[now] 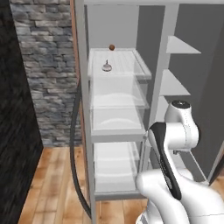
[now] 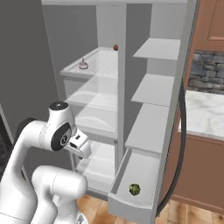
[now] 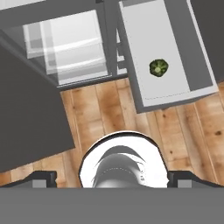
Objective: Take the garlic and broccoli from the fridge shelf and place them in the freezer drawer to begin freezing them.
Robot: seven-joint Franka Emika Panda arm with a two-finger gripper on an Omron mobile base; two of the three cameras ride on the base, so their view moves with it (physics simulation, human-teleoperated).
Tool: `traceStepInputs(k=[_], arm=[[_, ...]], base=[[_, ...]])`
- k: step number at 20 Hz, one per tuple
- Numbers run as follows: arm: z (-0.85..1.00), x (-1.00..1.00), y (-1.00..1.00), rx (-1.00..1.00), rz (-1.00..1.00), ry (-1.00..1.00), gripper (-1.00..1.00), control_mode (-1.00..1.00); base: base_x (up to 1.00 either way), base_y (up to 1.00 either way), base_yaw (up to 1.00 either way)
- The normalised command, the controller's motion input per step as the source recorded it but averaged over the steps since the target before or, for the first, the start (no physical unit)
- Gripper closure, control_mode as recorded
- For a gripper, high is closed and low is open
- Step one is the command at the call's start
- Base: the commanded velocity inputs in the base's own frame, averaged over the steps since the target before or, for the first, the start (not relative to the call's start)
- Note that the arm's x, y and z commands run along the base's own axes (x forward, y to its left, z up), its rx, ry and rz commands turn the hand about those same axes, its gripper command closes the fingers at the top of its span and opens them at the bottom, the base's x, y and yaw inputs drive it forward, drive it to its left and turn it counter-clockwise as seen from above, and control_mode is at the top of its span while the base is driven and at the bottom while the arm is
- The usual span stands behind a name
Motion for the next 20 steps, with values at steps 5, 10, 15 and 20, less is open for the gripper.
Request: traceStepInputs(k=[5, 10, 15, 20], arm=[[0.0, 0.0, 0.0, 0.0, 0.0, 0.0, -1.0, 1.0], [0.0, 0.0, 0.0, 0.0, 0.0, 0.0, -1.0, 1.0], [0.0, 0.0, 0.0, 0.0, 0.0, 0.0, -1.0, 1.0], [0.0, 0.0, 0.0, 0.0, 0.0, 0.0, -1.0, 1.0]], base=[[0.28, 0.43, 0.0], [0.37, 0.07, 0.0], [0.42, 0.0, 0.02], [0.29, 0.0, 0.04]])
